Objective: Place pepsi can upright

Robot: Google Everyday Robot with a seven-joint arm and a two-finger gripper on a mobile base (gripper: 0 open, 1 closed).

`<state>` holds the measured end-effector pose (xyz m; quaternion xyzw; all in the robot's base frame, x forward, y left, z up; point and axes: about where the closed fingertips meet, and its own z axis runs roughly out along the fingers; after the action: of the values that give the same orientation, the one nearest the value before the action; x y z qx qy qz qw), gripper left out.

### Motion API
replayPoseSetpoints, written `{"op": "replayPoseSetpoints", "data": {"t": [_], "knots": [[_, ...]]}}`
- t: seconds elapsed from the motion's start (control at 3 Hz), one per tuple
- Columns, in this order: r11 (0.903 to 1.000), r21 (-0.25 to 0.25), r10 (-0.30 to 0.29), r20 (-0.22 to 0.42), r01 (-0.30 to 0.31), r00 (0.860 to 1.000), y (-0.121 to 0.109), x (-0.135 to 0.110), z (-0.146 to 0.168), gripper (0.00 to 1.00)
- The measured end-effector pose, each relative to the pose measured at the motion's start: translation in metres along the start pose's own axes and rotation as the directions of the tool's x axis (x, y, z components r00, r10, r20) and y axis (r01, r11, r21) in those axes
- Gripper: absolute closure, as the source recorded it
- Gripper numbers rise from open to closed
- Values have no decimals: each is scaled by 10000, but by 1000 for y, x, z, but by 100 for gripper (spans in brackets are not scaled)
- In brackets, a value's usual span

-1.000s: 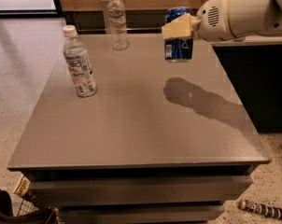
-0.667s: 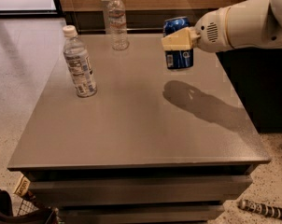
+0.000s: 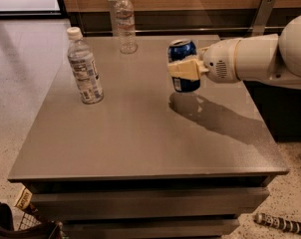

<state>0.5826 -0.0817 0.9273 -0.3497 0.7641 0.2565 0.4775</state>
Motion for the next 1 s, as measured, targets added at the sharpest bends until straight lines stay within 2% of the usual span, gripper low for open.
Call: {"op": "replayPoseSetpoints", "data": {"t": [0.33,0.67,1.0], "knots": [[9943,-485,-907,736,944,9932,4,3,6,100],[9824,-862,-1545,1227,1656,9803,6,1,11,100],[9702,-1840,-1255,1742,1575,9767,2,17,29,100]]}}
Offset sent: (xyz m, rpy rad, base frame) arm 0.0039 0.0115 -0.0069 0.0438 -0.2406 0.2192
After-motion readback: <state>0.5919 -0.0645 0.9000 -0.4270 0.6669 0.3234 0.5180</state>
